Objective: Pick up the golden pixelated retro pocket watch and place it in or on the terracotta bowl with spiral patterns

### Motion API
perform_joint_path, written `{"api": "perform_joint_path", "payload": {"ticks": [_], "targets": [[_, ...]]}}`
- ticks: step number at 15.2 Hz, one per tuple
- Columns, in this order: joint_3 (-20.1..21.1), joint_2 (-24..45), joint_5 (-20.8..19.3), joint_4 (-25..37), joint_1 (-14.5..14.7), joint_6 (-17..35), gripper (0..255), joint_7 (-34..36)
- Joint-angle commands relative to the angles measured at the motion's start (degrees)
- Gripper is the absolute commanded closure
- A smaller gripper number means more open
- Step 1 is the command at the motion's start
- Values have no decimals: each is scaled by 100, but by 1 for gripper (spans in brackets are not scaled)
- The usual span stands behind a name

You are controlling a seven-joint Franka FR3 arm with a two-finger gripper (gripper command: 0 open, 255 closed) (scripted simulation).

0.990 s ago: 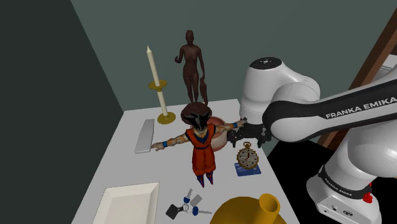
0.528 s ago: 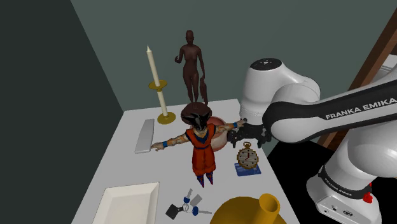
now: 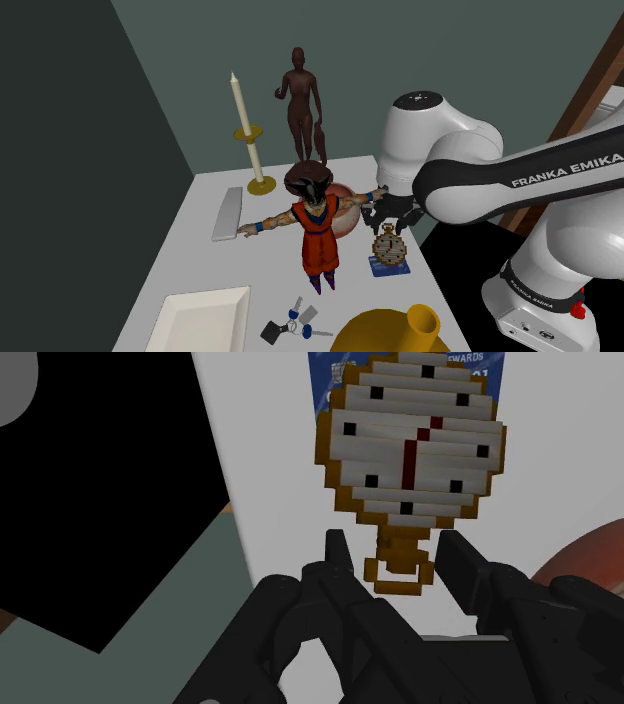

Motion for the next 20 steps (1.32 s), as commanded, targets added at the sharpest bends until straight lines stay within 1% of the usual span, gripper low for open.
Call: {"api": "perform_joint_path", "payload": {"ticks": [1,2,10,19,20], "targets": [[2,3,1,-2,1,-2,255,0],[2,1,3,-6,3,1,255,0],[-279,-470,-163,363,13,-831,255,-36],[-552,-791,-363,874,-29,-1657,255,-60],[-530,-776,-339,792,-19,-1560,255,-67]]}}
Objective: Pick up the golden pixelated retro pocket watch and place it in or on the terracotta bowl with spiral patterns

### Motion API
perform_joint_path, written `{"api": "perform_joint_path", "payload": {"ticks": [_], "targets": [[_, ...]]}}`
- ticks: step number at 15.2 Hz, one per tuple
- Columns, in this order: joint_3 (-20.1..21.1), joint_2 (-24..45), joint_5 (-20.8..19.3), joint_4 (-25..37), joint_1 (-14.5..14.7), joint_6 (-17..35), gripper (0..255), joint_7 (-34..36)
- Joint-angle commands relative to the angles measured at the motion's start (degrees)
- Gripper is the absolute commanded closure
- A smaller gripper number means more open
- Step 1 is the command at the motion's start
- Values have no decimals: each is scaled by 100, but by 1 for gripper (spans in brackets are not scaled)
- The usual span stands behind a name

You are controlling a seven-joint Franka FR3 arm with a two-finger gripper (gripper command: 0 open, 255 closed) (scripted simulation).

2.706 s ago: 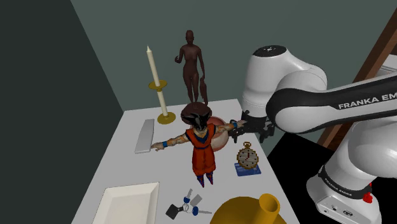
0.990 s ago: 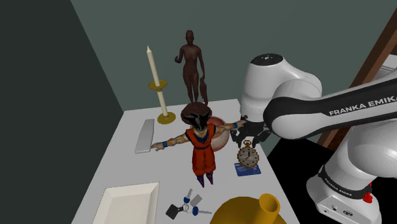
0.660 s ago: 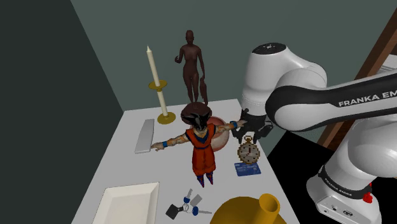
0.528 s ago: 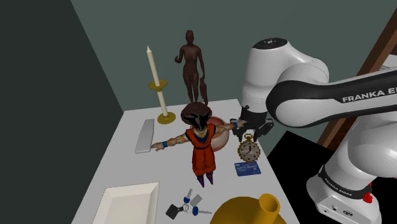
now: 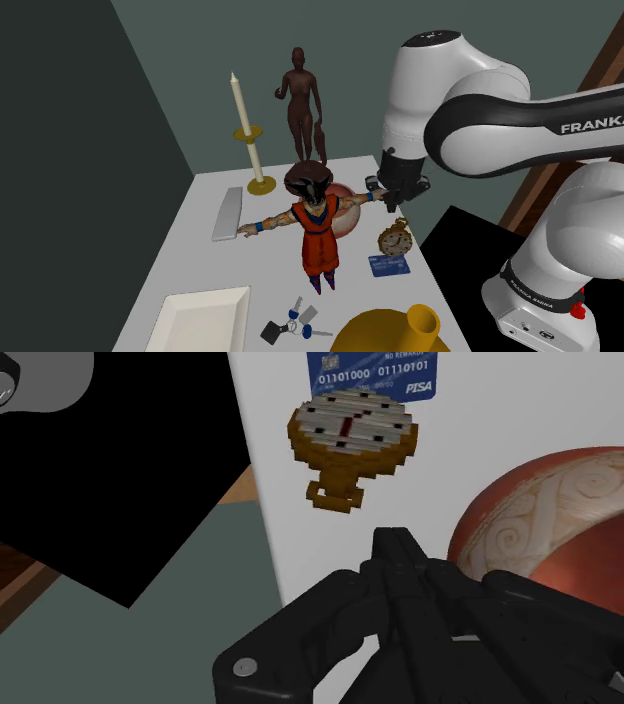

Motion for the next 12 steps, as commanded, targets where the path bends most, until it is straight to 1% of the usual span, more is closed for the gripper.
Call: {"api": "perform_joint_path", "payload": {"ticks": [1,4,5,11,12], "targets": [[1,1,0,-1,0,1,0,0],[-408,-72,496,-670,198,388,0,-393],[-447,-74,544,-732,217,426,0,-432],[-255,274,736,-1016,268,1054,0,-465],[-203,385,787,-1082,280,1230,0,-475]]}}
